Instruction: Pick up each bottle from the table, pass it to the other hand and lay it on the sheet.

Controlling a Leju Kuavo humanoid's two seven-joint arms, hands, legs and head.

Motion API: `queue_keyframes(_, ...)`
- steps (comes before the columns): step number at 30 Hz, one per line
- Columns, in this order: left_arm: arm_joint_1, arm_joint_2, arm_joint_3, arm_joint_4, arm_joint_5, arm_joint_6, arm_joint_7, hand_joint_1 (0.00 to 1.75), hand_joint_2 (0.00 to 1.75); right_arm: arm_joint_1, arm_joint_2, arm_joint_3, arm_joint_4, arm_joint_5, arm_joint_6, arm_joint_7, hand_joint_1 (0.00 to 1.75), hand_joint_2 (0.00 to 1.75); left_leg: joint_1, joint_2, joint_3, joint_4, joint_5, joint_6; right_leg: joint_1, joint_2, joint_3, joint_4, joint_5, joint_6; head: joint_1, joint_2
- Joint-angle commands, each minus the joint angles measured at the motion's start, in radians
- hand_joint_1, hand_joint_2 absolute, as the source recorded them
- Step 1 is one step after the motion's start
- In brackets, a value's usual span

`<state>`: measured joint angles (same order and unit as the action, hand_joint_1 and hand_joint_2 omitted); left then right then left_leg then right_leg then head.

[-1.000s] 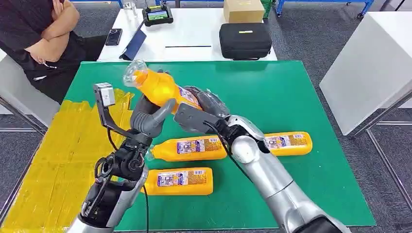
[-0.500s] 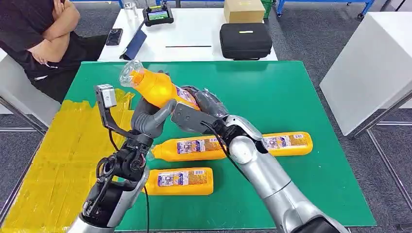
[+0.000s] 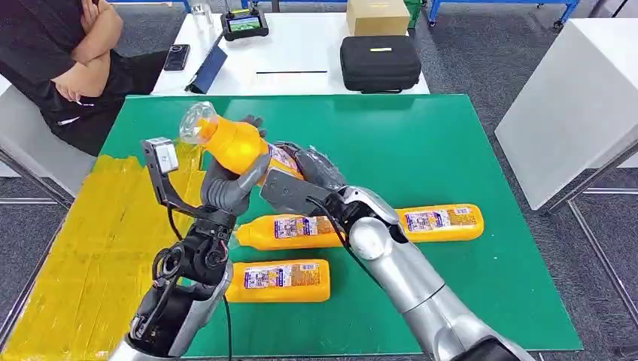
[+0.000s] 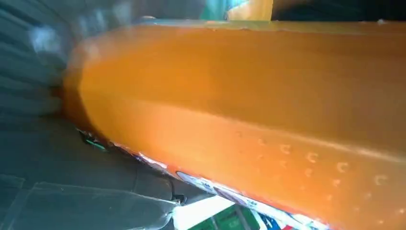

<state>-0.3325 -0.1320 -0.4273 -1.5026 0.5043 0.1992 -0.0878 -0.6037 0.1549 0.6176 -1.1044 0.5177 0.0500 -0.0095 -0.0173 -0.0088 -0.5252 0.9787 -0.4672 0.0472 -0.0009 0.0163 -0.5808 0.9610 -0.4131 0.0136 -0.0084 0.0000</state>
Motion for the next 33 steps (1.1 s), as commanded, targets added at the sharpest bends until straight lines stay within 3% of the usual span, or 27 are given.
queue_keyframes(1,-0.032,0.0,-0.001,0.017,0.02,0.036,-0.019,1.75,1.75,-0.014,0.007,0.129,0.079,0.0,0.008,-0.02,1.75,1.75,0.001,0.001,0.002,0.0,-0.001,-0.003,0.001,-0.001,0.002,-0.001,-0.001,0.0,0.0,0.0)
queue_keyframes(11,-0.027,0.012,-0.002,0.007,0.035,0.065,-0.042,1.75,1.75,-0.006,0.006,0.15,0.074,0.004,0.01,-0.017,1.75,1.75,0.001,0.0,0.002,0.0,-0.001,-0.003,0.001,-0.001,0.002,-0.001,-0.001,0.0,0.0,0.0)
queue_keyframes(13,-0.025,0.013,0.004,0.002,0.041,0.074,-0.054,1.75,1.75,-0.016,-0.009,0.184,0.072,0.077,-0.011,0.008,1.75,1.75,0.001,0.0,0.002,0.0,-0.001,-0.004,0.001,-0.001,0.003,-0.001,-0.001,0.0,0.0,0.0)
queue_keyframes(14,-0.02,0.018,0.007,-0.006,0.043,0.076,-0.06,1.75,1.75,-0.014,-0.012,0.185,0.071,0.092,-0.009,0.022,1.48,1.75,0.001,0.0,0.001,0.0,-0.001,-0.002,0.001,-0.001,0.001,0.0,0.0,0.0,0.0,0.0)
queue_keyframes(18,-0.014,0.024,0.011,-0.014,0.044,0.076,-0.061,1.75,1.75,-0.008,-0.019,0.18,0.071,0.092,-0.009,0.022,1.48,1.75,0.001,0.0,0.001,0.0,0.0,-0.002,0.001,-0.001,0.001,-0.001,0.0,0.0,0.0,0.0)
queue_keyframes(19,-0.013,0.025,0.014,-0.021,0.046,0.075,-0.068,1.75,1.75,-0.014,-0.017,0.182,0.082,0.09,0.022,0.042,0.0,1.75,0.002,-0.001,0.002,0.0,-0.001,-0.004,0.002,-0.003,0.003,-0.001,-0.001,0.0,0.0,0.0)
queue_keyframes(20,0.0,0.033,0.037,-0.043,0.051,0.076,-0.094,1.75,1.75,-0.016,-0.023,0.179,0.09,0.115,0.052,0.111,0.0,0.0,0.001,-0.001,0.002,0.0,-0.001,-0.003,0.001,-0.003,0.003,-0.001,-0.001,0.0,0.0,0.0)
queue_keyframes(22,0.03,0.053,0.083,-0.097,0.048,0.07,-0.126,1.75,1.75,-0.004,-0.05,0.164,0.092,0.127,0.068,0.125,0.0,0.0,0.001,0.0,0.001,0.0,0.0,-0.002,0.001,-0.001,0.001,-0.001,0.0,0.0,0.0,0.0)
queue_keyframes(25,0.101,0.064,0.177,-0.204,-0.028,0.086,-0.177,1.75,1.75,0.053,-0.112,0.06,0.075,0.178,-0.014,0.138,0.0,0.0,0.002,0.001,0.004,-0.001,-0.001,-0.004,0.002,-0.001,0.004,-0.002,-0.001,0.0,0.0,0.0)
queue_keyframes(29,0.21,0.047,0.286,-0.34,-0.251,0.17,-0.309,1.75,1.75,0.206,-0.188,-0.177,-0.294,0.272,-0.072,0.112,0.0,0.0,0.001,-0.005,0.002,0.0,-0.001,-0.003,0.001,-0.006,0.003,-0.002,-0.002,0.001,0.0,0.0)
queue_keyframes(30,0.224,0.047,0.297,-0.351,-0.257,0.169,-0.307,1.75,1.75,0.23,-0.202,-0.209,-0.371,0.266,-0.023,0.119,0.0,0.0,0.001,-0.005,0.0,0.0,-0.001,-0.002,0.001,-0.006,0.002,-0.001,-0.002,0.001,0.0,0.0)
queue_keyframes(33,0.223,0.042,0.3,-0.346,-0.26,0.163,-0.307,1.75,1.75,0.244,-0.193,-0.233,-0.41,0.279,0.014,0.125,0.0,0.0,0.0,-0.002,-0.002,0.001,-0.002,-0.002,0.0,-0.003,-0.001,0.001,-0.002,0.0,0.0,0.0)
